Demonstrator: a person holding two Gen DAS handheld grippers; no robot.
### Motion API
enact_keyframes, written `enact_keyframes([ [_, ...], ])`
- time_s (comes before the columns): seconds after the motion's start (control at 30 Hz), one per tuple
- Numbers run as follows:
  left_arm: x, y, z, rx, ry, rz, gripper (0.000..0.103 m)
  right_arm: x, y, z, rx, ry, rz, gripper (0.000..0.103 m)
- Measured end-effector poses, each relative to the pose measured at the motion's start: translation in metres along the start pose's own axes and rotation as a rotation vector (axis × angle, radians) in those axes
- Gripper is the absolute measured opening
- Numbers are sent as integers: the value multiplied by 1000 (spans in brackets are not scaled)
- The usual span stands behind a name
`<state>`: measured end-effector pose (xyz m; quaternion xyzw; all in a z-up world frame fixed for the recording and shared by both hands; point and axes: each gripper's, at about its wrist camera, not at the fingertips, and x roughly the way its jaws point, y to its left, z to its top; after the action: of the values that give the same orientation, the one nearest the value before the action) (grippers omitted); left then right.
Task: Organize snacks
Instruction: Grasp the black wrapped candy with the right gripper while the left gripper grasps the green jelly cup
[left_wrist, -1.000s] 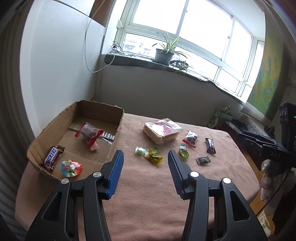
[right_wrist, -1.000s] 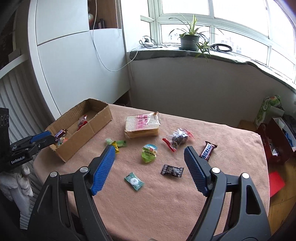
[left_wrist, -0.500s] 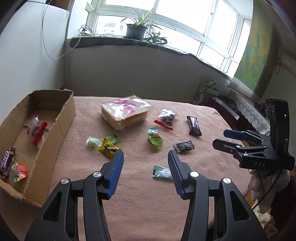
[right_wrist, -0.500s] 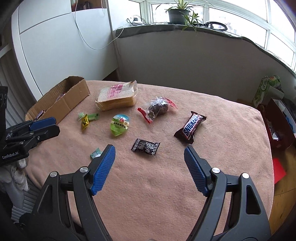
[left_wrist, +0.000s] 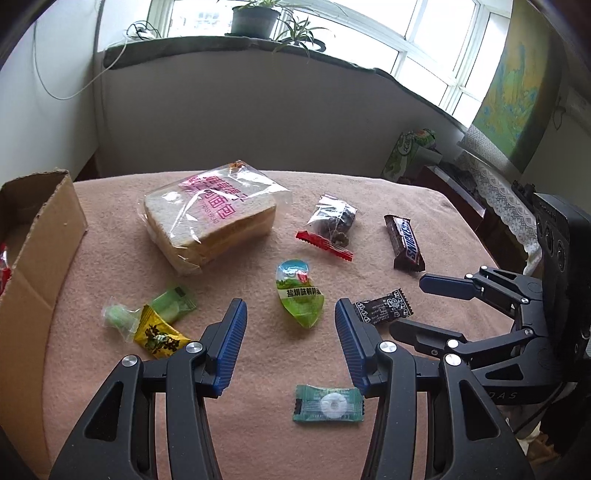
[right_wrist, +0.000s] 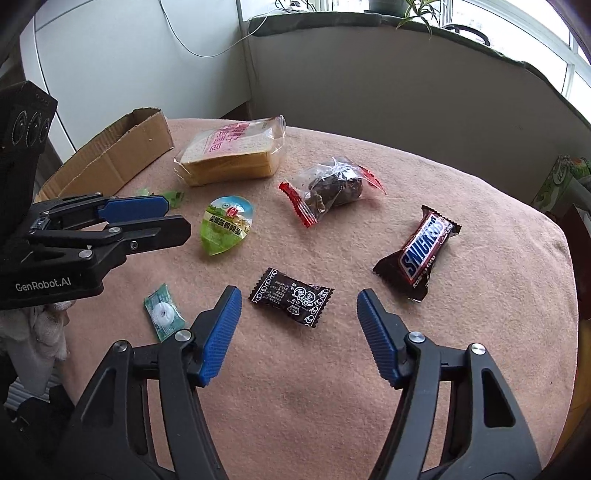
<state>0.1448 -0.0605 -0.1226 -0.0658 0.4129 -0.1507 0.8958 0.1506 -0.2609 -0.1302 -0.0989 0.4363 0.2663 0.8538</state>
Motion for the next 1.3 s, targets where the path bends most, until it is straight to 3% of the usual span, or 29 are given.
enact_keyframes([
  [0.27, 24, -3, 10, 21, 36, 7, 48, 19, 0, 5, 5, 19, 28, 67],
  [0.33, 28, -5, 12, 34, 43, 13, 48, 23, 0, 6, 7, 26, 30, 60],
  [0.43, 36, -8, 12, 52, 58, 17, 48, 27, 1, 7, 11, 29, 33, 57],
  [0.6, 39, -10, 9, 72, 71, 20, 34, 29, 7, 8, -14, 26, 19, 51],
  [0.97, 40, -12, 9, 86, 67, 29, 33, 26, 12, 4, -29, 19, 20, 39],
  [1.1, 38, -10, 10, 80, 59, 30, 33, 21, 11, 3, -18, 5, 26, 30],
  [1.3, 38, -10, 9, 88, 64, 29, 33, 19, 11, 4, -55, 34, 53, 31],
])
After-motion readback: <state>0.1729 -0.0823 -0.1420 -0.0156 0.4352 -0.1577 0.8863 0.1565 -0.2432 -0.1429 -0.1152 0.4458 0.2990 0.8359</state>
